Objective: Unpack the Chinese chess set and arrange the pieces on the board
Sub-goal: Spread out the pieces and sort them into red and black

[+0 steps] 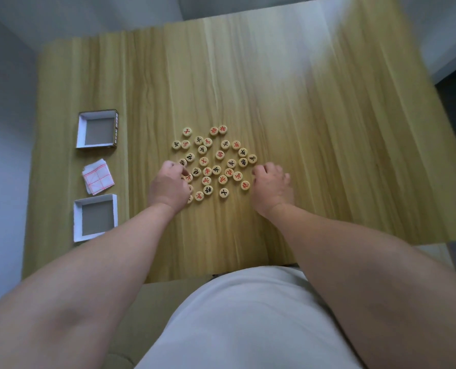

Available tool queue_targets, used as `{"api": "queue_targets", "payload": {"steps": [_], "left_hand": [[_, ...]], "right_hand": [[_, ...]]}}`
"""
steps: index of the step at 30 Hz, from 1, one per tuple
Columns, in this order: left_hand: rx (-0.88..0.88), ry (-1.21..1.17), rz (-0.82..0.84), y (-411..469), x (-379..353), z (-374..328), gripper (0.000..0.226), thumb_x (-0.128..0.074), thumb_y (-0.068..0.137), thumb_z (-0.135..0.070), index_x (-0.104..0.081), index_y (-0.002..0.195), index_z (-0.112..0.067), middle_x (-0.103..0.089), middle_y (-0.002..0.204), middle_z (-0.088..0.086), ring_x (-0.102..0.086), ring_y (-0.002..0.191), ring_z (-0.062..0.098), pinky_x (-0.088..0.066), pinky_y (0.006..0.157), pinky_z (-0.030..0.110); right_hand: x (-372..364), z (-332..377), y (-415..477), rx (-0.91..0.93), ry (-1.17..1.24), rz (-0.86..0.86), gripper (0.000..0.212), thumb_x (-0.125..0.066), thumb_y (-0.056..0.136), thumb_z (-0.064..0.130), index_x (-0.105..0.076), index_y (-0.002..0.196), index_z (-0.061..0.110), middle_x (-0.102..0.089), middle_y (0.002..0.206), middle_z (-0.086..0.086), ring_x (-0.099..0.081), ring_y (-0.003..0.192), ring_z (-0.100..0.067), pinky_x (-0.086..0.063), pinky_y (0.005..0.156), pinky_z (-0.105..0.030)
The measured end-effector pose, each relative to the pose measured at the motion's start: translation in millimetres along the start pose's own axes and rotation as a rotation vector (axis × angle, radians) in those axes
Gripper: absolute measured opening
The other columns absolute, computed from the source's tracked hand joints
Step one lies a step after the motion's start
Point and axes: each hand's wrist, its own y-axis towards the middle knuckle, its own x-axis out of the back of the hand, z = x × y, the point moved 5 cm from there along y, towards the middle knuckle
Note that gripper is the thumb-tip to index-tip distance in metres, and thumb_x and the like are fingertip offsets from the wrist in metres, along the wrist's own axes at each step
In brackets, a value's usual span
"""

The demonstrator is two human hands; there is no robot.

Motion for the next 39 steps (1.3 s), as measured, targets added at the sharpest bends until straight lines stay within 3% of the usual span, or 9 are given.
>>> {"api": "queue_targets", "payload": {"steps": [5, 14, 24, 39], "left_hand": [[-0.001, -0.030, 0.008, -32.1, 2.2, 14.6, 0.022, -0.053, 0.089, -0.014, -0.067, 0.104, -0.020, -0.053, 0.117, 0.000, -0.059, 0.097, 0.026, -0.044, 0.078, 0.030], [-0.090, -0.038, 0.078, -65.0, 1.1, 25.6, 0.027, -0.052, 0.091, -0.013, -0.069, 0.112, -0.018, -0.055, 0.119, 0.002, -0.057, 0.107, 0.024, -0.046, 0.088, 0.032], [-0.110, 0.043, 0.191, -80.3, -3.4, 42.8, 0.037, -0.048, 0.093, -0.015, -0.064, 0.125, -0.020, -0.055, 0.124, 0.000, -0.055, 0.117, 0.023, -0.047, 0.099, 0.038], [-0.166, 0.139, 0.280, -83.1, -15.8, 24.1, 0.049, -0.048, 0.092, -0.020, -0.050, 0.141, -0.024, -0.049, 0.130, -0.002, -0.047, 0.127, 0.021, -0.044, 0.104, 0.039]], "right_hand": [[-1.3, 14.0, -27.3, 0.023, -0.040, 0.057, 0.046, -0.046, 0.089, 0.002, -0.053, 0.130, 0.021, -0.047, 0.132, -0.003, -0.042, 0.121, -0.025, -0.037, 0.102, -0.037], [-15.3, 35.3, -59.8, 0.030, -0.130, 0.080, 0.059, -0.051, 0.084, 0.005, -0.046, 0.141, 0.020, -0.049, 0.134, -0.003, -0.044, 0.125, -0.025, -0.036, 0.104, -0.038], [-14.8, 39.9, -77.7, 0.068, -0.233, 0.159, 0.047, -0.046, 0.088, 0.010, -0.052, 0.134, 0.018, -0.050, 0.136, -0.006, -0.043, 0.130, -0.027, -0.035, 0.107, -0.042], [-20.5, 36.9, -86.8, 0.079, -0.276, 0.258, 0.052, -0.045, 0.088, 0.007, -0.048, 0.139, 0.016, -0.049, 0.140, -0.006, -0.042, 0.133, -0.027, -0.035, 0.109, -0.043]]}}
